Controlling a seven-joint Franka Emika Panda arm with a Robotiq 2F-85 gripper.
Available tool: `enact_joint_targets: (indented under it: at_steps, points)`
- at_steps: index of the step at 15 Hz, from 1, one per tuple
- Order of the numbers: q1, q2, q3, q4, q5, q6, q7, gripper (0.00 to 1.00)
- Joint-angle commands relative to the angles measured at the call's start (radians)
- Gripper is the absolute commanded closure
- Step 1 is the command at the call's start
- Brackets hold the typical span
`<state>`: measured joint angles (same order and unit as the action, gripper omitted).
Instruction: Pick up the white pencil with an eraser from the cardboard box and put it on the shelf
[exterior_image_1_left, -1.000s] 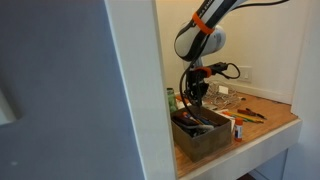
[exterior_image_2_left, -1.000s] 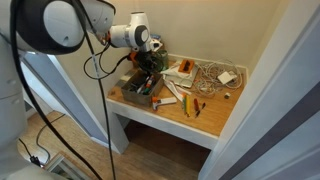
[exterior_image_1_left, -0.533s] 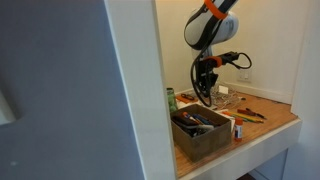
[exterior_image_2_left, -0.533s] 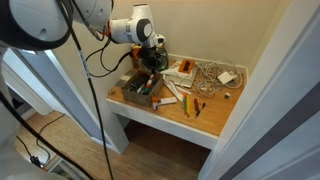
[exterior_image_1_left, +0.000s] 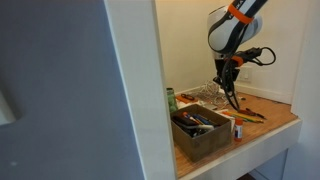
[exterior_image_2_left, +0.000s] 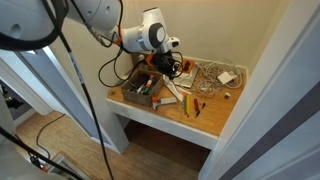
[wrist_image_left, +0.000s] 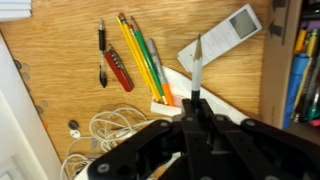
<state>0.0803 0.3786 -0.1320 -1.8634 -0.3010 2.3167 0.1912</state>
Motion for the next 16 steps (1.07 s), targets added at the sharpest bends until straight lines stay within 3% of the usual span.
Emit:
enact_joint_targets:
  at_steps: [1,6,9,10,15,16]
  points:
    - [0.008,0.006,-0.048,-0.028,-0.117,0.047,0.117,0.98]
    - [0.033,0.085,-0.109,0.000,-0.321,0.059,0.252,0.98]
    - [0.025,0.137,-0.112,0.008,-0.391,0.077,0.283,0.98]
    - [0.007,0.096,-0.088,-0.013,-0.344,0.050,0.246,0.91]
    - [0.009,0.134,-0.094,-0.001,-0.364,0.067,0.259,0.91]
    - [0.009,0.134,-0.094,0.001,-0.364,0.067,0.259,0.98]
